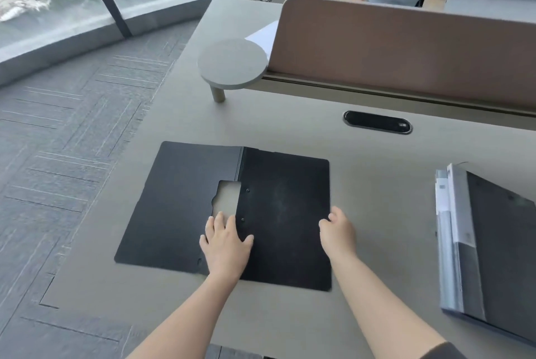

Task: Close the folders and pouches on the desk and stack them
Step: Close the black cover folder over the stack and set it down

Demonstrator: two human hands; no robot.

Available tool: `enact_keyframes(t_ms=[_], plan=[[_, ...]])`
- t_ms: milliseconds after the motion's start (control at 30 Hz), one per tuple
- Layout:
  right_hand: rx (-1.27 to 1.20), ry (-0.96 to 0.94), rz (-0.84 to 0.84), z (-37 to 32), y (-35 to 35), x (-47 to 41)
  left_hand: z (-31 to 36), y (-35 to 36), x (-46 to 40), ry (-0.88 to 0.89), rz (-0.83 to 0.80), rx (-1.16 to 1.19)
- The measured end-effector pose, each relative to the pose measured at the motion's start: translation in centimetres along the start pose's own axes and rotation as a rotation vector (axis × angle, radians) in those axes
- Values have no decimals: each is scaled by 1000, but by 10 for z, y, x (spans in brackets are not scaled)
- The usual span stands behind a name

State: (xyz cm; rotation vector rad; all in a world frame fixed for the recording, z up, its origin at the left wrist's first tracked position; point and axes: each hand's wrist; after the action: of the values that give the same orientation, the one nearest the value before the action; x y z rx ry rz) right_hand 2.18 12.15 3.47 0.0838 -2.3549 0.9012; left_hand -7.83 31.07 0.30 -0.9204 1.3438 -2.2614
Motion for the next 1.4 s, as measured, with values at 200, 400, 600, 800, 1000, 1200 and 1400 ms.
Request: enact_keyframes(t_ms=[200, 400, 600, 800, 1000, 1200, 1400], plan=[[-138, 122, 86, -9, -6, -15, 0, -4, -1, -20, 7, 95], [-148, 163, 16, -13, -11, -19, 0, -4, -2, -44, 18, 148], [-275, 179, 40, -10, -13, -18, 2, -5, 0, -66, 20, 177], [-259, -26, -34, -17, -26, -14, 5, -9, -1, -69, 9, 190], [-281, -162, -43, -29, -50, -16, 4, -20, -2, -20, 51, 264], [-556, -184, -135, -35, -80, -18, 18, -57, -10, -12, 175, 487], [-801, -190, -199, -39, -111, -16, 58, -114, -12, 69, 24, 942]])
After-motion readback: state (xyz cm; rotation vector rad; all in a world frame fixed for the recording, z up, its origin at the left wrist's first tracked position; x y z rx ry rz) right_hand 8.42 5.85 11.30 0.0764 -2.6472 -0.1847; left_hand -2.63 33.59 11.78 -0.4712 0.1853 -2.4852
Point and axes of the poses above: each hand's wrist, its own x-axis away from the middle knuckle, its own y-axis out of the palm, z = x × y, and after that the axes turned 5 degrees about x, right-handed
